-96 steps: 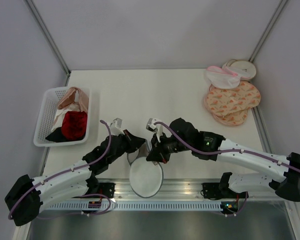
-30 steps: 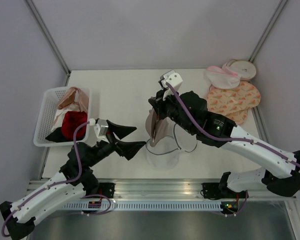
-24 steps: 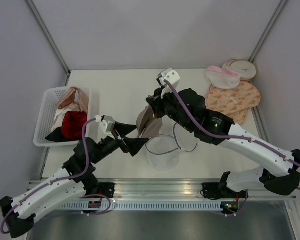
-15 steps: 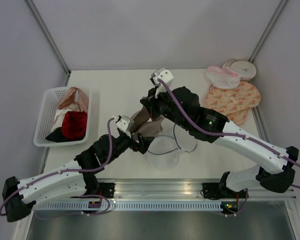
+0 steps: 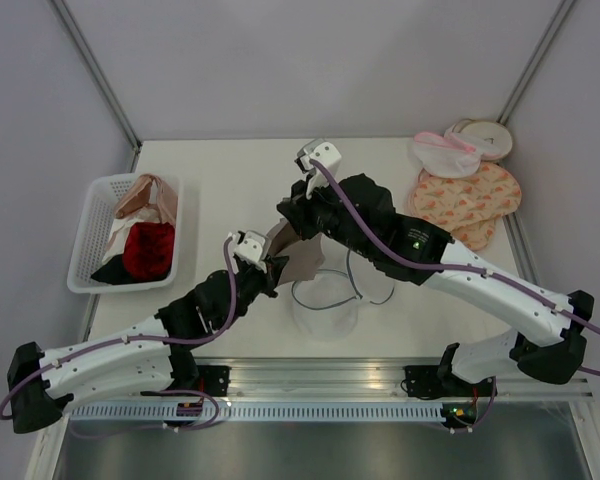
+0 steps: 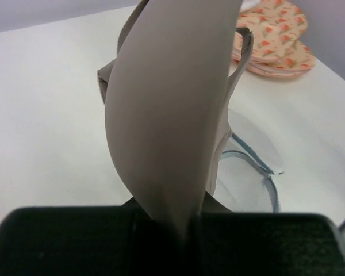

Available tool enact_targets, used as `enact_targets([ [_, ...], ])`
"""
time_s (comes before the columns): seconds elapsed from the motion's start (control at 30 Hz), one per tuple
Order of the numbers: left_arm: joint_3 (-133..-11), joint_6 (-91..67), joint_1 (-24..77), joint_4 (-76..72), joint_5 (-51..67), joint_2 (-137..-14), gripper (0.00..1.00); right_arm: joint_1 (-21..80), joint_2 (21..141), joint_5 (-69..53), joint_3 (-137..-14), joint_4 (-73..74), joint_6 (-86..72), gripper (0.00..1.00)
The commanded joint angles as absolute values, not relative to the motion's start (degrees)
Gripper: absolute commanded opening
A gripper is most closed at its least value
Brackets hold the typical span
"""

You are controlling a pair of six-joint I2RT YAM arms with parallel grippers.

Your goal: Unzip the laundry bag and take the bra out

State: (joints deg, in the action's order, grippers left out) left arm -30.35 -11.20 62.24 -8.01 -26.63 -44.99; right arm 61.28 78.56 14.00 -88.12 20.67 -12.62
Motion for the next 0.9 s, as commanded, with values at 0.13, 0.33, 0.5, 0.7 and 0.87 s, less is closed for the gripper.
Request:
enact_targets([
  [0.13,-37.60,-7.65,61.97,-4.40,-45.25,-44.03,0.02,61.17,72.44,25.55,-86.93,23.29,-14.15,0.70],
  [0.33,-42.44,-7.12,55.92,-0.35,-49.92,-42.54,0.02,61.17,66.01,41.29,-81.57,28.56,-18.01,0.98],
  [0.5,-46.31,-12.29,42.49,5.35,-50.10,-40.87,0.02,61.17,60.13,43.87,-74.99,31.02,-22.66,0.98],
  [0.7,-51.14,-14.06,28.24,5.28,-49.58,-44.64,0.02,61.17,56.52,37.81,-66.03,29.36,-26.89,0.98],
  [0.87,-56.16,-16.25,12.15,5.45,-43.00,-52.28,0.02,61.17,57.13,30.15,-61.35,25.67,-28.65,0.98],
])
